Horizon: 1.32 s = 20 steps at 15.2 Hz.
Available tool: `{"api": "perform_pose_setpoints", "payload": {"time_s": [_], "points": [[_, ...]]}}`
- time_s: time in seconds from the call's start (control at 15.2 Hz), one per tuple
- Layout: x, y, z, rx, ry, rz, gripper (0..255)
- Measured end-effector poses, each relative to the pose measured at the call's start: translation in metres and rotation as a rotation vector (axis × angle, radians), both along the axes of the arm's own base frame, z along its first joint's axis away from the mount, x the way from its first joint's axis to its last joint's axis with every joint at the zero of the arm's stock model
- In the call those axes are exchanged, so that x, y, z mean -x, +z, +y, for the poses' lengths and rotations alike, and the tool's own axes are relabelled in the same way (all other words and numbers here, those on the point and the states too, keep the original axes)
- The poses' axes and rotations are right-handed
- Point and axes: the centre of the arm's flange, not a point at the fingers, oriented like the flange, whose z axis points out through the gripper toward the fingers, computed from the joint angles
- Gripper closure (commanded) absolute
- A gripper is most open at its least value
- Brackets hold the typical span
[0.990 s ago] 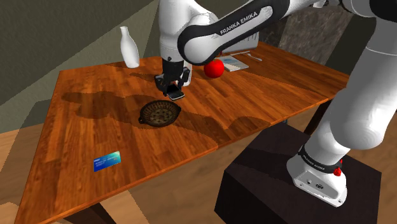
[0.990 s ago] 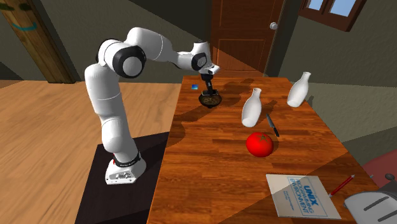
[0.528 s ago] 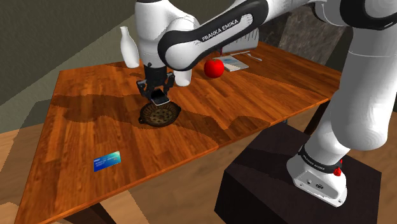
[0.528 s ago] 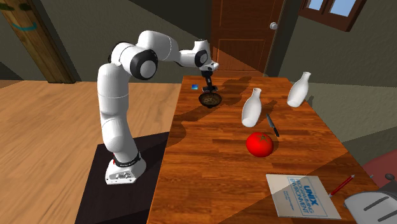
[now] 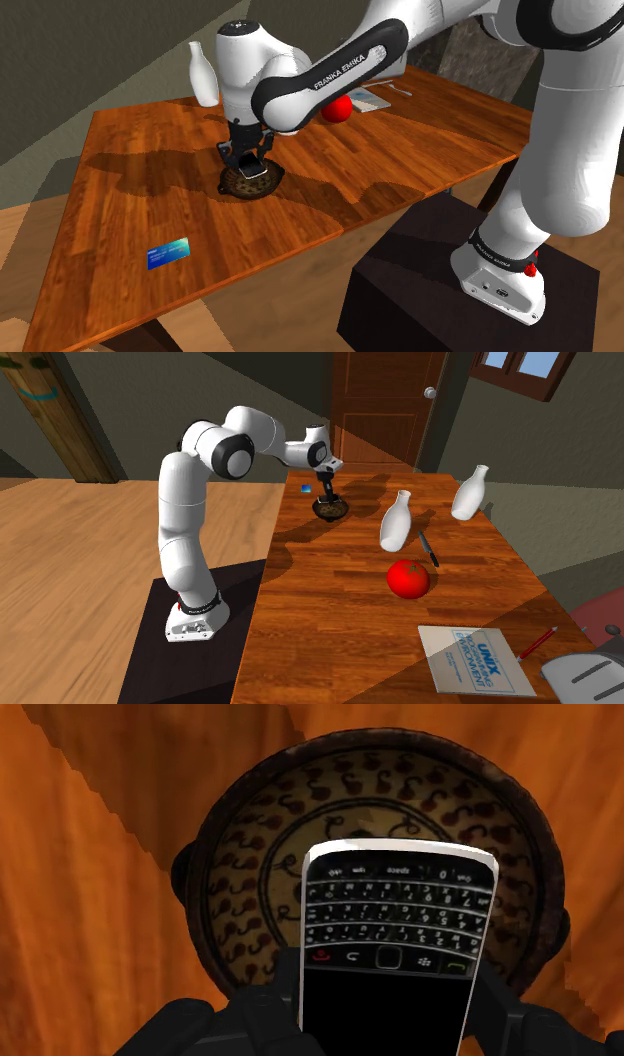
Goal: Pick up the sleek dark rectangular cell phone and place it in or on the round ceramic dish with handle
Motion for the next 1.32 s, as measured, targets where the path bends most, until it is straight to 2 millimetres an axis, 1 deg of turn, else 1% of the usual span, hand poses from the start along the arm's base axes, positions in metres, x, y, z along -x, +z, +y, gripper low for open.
{"api": "perform_pose_setpoints", "payload": {"time_s": [0.2,0.26,0.66,0.73,1.12,1.32], "points": [[0.001,-0.018,-0.001,0.000,0.000,0.000,255],[0.001,-0.021,-0.001,0.000,0.000,0.001,255],[0.000,-0.023,-0.001,0.000,0.000,0.000,255],[0.000,-0.023,-0.001,0.000,0.000,0.000,0],[0.000,-0.023,-0.001,0.000,0.000,0.000,0],[0.003,0.001,-0.001,-0.001,0.000,-0.001,0]]}}
